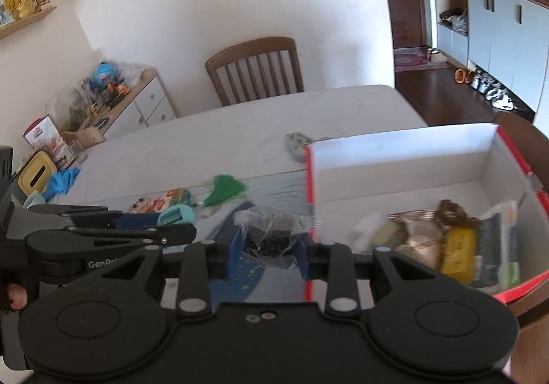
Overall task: Organize objects
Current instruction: 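Carry the sharpener and bead bag over the shoebox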
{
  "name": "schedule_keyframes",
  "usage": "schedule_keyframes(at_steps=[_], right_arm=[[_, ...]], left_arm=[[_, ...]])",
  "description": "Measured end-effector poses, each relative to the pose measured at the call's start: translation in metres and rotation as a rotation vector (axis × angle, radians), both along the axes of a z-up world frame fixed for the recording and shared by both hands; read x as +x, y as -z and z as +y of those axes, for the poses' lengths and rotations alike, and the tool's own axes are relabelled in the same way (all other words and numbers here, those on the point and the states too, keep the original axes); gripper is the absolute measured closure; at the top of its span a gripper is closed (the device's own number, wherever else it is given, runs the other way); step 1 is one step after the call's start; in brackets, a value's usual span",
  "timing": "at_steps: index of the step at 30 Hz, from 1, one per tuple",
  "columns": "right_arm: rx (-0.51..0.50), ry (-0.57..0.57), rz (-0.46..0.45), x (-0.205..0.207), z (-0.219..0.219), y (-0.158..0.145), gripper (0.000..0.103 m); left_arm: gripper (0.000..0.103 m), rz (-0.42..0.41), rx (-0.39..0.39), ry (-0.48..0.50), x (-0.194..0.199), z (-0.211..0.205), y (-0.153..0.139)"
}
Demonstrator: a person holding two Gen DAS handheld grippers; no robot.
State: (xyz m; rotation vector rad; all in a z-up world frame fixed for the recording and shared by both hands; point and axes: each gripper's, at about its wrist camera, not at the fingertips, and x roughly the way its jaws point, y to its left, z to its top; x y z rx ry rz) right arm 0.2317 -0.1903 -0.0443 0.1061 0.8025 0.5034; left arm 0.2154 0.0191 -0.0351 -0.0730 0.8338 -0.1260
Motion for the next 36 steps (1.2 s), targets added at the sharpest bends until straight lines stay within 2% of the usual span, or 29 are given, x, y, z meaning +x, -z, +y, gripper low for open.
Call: schedule_keyframes(at_steps=[14,26,36], right_arm=[[-0.017,0.068,-0.016,0.020,-0.080,0.002,0.071],[-0.048,0.101,-0.008,0.050,-0.128,0.014,0.071],[-0.091,0.098,0.029,0.087,-0.140,0.036,0.071]], left_arm=[[0.069,0.004,-0.004,0.075,0.031,-0.078,0.003],[0.069,0.051,0.034,0.168,0.055,-0.142,0.015],[0.069,0.103,0.063,0.132,0.093,-0.165,0.034]])
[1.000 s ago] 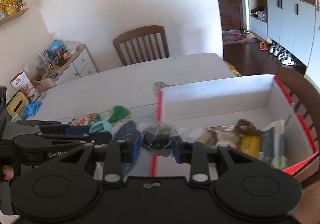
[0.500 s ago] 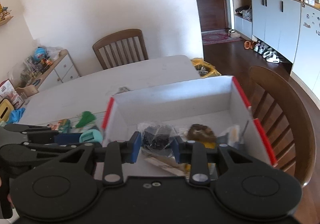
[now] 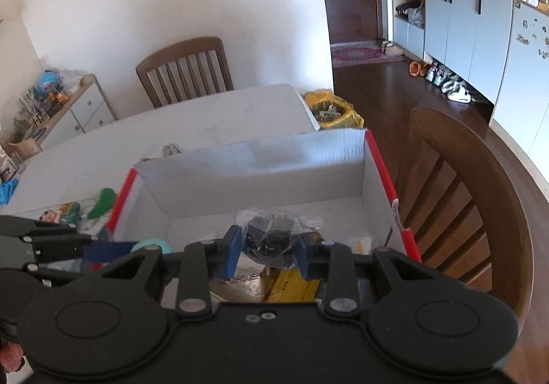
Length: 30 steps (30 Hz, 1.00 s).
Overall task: Organize objects
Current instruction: 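Carry the sharpener and bead bag over the shoebox, then lower both held items into the shoebox and open both tools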
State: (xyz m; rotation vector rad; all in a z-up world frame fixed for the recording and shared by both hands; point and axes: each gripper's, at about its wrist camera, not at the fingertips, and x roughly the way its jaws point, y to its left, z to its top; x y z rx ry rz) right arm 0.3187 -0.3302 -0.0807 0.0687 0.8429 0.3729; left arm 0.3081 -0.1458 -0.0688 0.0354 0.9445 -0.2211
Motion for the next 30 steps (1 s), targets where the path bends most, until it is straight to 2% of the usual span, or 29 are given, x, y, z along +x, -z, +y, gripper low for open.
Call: schedule_keyframes(at_steps=[12,18,23,30], right_arm=[[-0.067,-0.062,0.021,0.017,0.009,0.028,0.071],[-0.084,-0.093,0.021,0.026,0.012,0.035,0.071],[-0.094,-0.117,0.020,0.029,0.014,0.038,0.070],[-0.088,-0.118,0.022,0.031,0.014,0.039,0.068]], left_arm=[[0.069,-0.008,0.073,-0.063,0.051,-0.008,0.018],[0.069,0.038,0.093,-0.063,0.068,-0.013,0.033],[0.069,0.092,0.089,-0.068,0.077,-0.012,0.046],[0.069,0.118,0.068,-0.060,0.082,-0.010,0.052]])
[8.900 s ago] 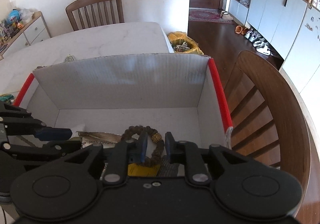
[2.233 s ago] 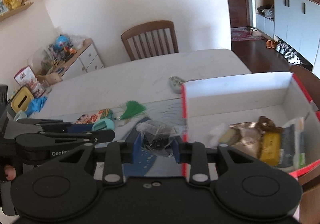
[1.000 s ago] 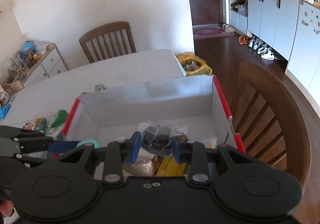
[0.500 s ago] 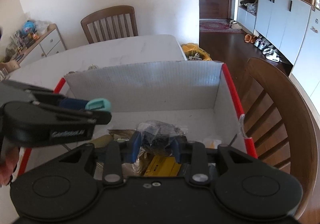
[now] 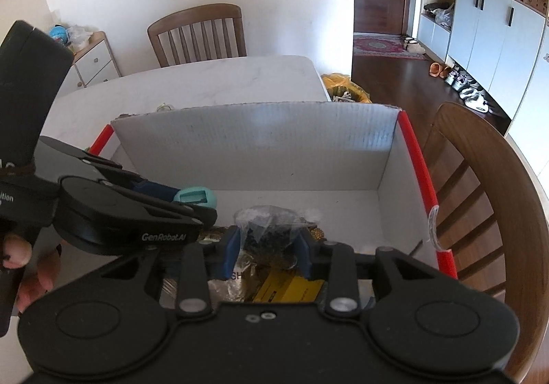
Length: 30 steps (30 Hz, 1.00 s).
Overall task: Organize objects
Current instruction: 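Lower both held items into the shoebox and open both tools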
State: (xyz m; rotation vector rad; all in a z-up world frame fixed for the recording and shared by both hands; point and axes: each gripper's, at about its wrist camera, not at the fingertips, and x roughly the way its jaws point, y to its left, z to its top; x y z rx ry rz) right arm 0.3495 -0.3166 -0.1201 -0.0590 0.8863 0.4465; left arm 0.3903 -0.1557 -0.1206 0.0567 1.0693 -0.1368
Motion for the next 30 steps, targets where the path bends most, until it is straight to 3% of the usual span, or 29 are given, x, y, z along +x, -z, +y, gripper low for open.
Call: schedule_keyframes(at_steps=[5,10,19,30], right_arm=[[0.007,0.020,0.015,0.005,-0.003,0.001,0.064],[0.017,0.031,0.016,0.005,-0.006,-0.001,0.061],[0.037,0.036,0.013,0.000,-0.010,-0.008,0.061],[0.074,0.045,-0.006,-0.017,-0.005,-0.028,0.057]], left_arm=[[0.068,0.011,-0.013,-0.012,0.003,0.002,0.000],[0.053,0.001,-0.005,-0.012,0.003,0.001,-0.002],[0.053,-0.020,-0.015,-0.005,-0.008,0.002,-0.011],[0.053,-0.099,-0.056,0.006,-0.040,0.015,-0.045]])
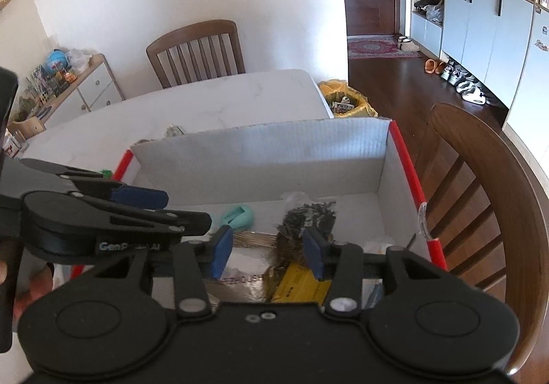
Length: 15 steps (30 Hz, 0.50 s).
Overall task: Organize objects
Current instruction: 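Lower both held items into the shoebox and open both tools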
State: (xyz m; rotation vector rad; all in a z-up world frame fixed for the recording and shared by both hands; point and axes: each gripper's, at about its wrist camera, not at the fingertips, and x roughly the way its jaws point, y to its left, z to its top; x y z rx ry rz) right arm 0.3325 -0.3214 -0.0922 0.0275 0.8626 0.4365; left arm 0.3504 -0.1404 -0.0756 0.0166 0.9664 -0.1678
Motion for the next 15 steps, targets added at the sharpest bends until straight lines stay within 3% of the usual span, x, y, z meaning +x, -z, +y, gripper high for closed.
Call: schedule_keyframes(at_steps=[7,15], right_arm=[[0.019,0.004,-0.030,-0.018,0.010,-0.016,0.054],[0.045,0.015,-0.047,-0.038,0.034,-0.030,0.043]], left_arm=[[0.052,-0.049,-0.016,0.002,-0.024,0.021,-0.019],[0.038,-0.084,-0.064,-0.005,-0.047,0.065,-0.034]])
